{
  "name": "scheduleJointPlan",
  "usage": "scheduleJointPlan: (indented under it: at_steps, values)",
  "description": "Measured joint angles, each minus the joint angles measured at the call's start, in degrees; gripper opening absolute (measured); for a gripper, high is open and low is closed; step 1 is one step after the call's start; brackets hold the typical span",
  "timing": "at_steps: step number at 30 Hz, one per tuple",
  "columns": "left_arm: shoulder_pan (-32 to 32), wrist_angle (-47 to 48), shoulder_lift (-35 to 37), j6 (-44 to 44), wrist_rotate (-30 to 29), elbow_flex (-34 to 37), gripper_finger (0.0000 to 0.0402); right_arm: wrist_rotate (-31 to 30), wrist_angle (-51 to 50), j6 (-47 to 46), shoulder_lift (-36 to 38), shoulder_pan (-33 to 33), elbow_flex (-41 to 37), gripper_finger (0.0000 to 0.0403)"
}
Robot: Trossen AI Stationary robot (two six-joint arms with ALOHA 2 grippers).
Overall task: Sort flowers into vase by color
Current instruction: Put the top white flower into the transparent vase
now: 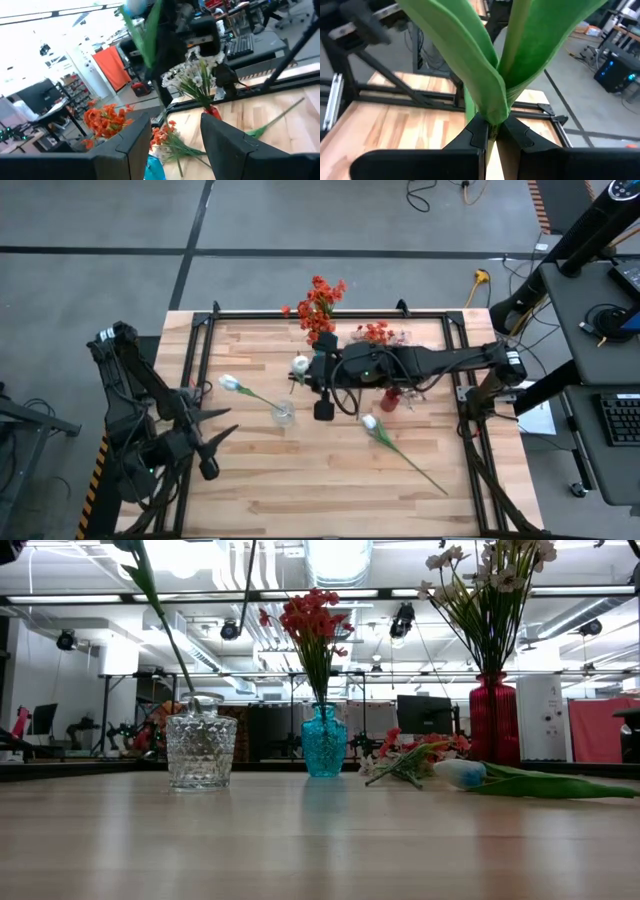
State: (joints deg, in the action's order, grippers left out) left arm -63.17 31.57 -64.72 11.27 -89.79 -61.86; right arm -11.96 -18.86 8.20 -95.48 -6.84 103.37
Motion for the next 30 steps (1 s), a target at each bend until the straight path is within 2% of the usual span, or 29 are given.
scheduleJointPlan:
  at_steps: [5,30]
  values:
    - [-0.23,0.02,1.1,-0.98,-0.46,-0.12,0.0157,-0.02,1.14,-5.54,-0.16,1.3,-0.35,0.0018]
    - [-0.23,3.17,1.67,-4.98,-0.27,0.1,0.0157,-0.03,6.17,-6.21,-6.87,1.21,-0.52,0.0018]
